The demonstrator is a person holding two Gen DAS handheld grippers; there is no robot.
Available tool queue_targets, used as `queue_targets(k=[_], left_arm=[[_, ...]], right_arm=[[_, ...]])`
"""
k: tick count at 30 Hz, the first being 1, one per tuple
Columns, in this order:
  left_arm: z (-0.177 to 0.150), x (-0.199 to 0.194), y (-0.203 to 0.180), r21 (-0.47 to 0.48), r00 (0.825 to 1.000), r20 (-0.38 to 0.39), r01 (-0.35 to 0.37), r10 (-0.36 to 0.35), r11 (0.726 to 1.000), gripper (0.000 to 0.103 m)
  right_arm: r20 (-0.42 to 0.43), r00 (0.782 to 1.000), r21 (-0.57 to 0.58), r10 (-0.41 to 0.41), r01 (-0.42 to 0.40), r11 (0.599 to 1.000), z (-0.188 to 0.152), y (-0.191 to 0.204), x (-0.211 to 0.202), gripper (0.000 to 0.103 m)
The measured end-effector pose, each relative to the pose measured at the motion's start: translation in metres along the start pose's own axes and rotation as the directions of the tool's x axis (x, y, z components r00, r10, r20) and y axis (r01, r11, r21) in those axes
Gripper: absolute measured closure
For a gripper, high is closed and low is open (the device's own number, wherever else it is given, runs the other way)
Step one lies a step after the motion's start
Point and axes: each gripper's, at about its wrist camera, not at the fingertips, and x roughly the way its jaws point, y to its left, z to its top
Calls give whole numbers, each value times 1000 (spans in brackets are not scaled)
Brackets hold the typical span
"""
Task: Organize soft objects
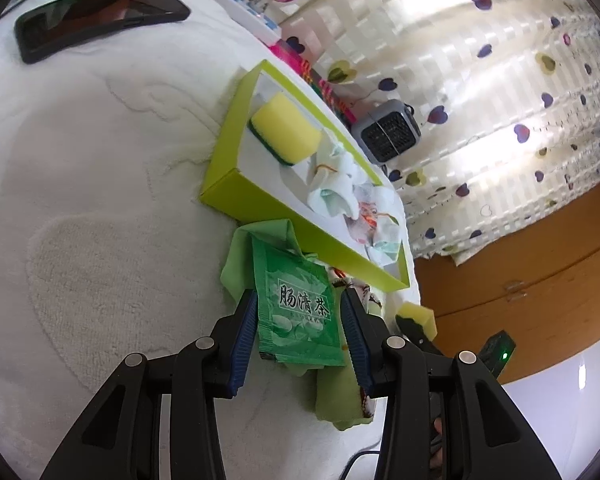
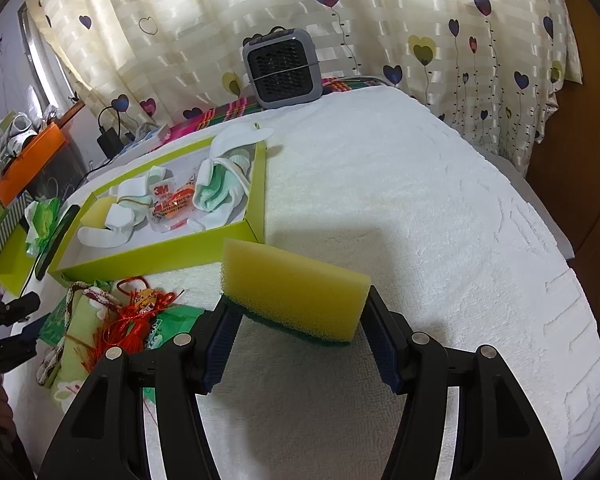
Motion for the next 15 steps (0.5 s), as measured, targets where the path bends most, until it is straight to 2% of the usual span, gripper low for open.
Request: queue_targets(k=[4,10,15], left_arm=[[2,-3,-8,28,999,17,28,-29,999,64],[3,3,-8,31,997,-17,69,-69,997,67],[8,10,0,4,999,-18,35,-35,999,67]], right_arm=[[0,1000,7,0,0,1000,0,-1,1,42],[-1,1000,9,0,0,1000,2,-2,3,42],[3,1000,9,1,-1,1000,1,-2,2,42]])
